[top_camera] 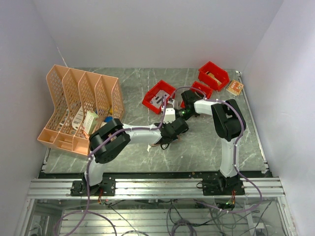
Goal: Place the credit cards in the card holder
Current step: Insert the credit card into the card holder.
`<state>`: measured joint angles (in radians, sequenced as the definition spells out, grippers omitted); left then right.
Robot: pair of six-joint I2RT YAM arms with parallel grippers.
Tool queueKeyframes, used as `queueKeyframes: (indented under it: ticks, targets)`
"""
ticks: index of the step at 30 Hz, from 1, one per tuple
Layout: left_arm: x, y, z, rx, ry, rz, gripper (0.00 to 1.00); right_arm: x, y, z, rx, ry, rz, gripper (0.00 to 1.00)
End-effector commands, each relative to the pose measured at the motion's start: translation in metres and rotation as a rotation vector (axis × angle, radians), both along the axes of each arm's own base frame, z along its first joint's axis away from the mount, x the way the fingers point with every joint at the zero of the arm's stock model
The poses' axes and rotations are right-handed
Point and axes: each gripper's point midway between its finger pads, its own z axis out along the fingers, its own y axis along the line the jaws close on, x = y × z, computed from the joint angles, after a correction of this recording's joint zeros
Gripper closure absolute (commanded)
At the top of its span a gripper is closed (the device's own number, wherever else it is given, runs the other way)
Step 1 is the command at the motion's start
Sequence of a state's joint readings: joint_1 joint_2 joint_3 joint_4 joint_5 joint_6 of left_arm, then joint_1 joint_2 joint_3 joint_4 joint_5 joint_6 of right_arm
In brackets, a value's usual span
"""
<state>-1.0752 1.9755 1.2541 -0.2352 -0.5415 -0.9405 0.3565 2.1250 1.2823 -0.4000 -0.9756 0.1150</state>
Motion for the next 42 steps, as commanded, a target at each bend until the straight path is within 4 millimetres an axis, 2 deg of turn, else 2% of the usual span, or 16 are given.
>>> queueKeyframes:
  ticks: [1,5,12,17,23,26,28,30,32,33,35,36,38,40,42]
  targets:
    - [0.007,0.013,-0.002,0.049,-0.037,0.090,0.71,-0.005,-0.001,-0.011,-0.025,-0.002,0.009,0.82]
    - [0.006,0.019,-0.008,0.053,-0.027,0.118,0.68,-0.005,0.000,-0.009,-0.019,-0.003,0.013,0.78]
    - [0.009,0.034,0.000,0.066,-0.063,0.186,0.60,-0.003,0.002,0.002,0.009,-0.027,0.020,0.66]
    - [0.009,0.043,0.006,0.069,-0.079,0.214,0.56,0.005,-0.003,0.013,0.022,-0.067,0.015,0.61]
    - [0.010,0.048,0.022,0.050,-0.113,0.212,0.56,0.012,-0.011,0.032,0.049,-0.139,0.018,0.59]
    - [0.010,0.050,0.032,0.046,-0.132,0.202,0.56,0.011,-0.012,0.035,0.060,-0.159,0.036,0.59]
    - [0.011,0.052,0.039,0.044,-0.147,0.190,0.55,0.011,-0.012,0.044,0.073,-0.201,0.051,0.59]
    - [0.010,0.050,0.050,0.034,-0.164,0.132,0.54,0.012,-0.013,0.049,0.080,-0.228,0.053,0.61]
    - [0.008,0.047,0.063,0.004,-0.192,0.075,0.53,0.012,-0.013,0.050,0.074,-0.244,0.048,0.67]
    - [0.007,0.049,0.067,0.004,-0.200,0.054,0.52,0.011,-0.014,0.049,0.071,-0.245,0.043,0.74]
    - [0.003,0.061,0.068,0.016,-0.192,0.025,0.52,0.009,-0.014,0.046,0.068,-0.228,0.040,0.93]
    - [0.002,0.065,0.068,0.018,-0.188,-0.004,0.53,0.007,-0.015,0.043,0.064,-0.214,0.039,0.98]
    - [-0.003,0.069,0.068,-0.001,-0.183,-0.083,0.55,0.006,-0.016,0.037,0.043,-0.205,0.042,1.00]
    - [-0.005,0.073,0.076,-0.058,-0.193,-0.138,0.49,0.005,-0.016,0.032,0.015,-0.212,0.041,1.00]
    - [-0.003,0.085,0.076,-0.108,-0.170,-0.144,0.48,0.004,-0.014,0.028,-0.006,-0.220,0.043,1.00]
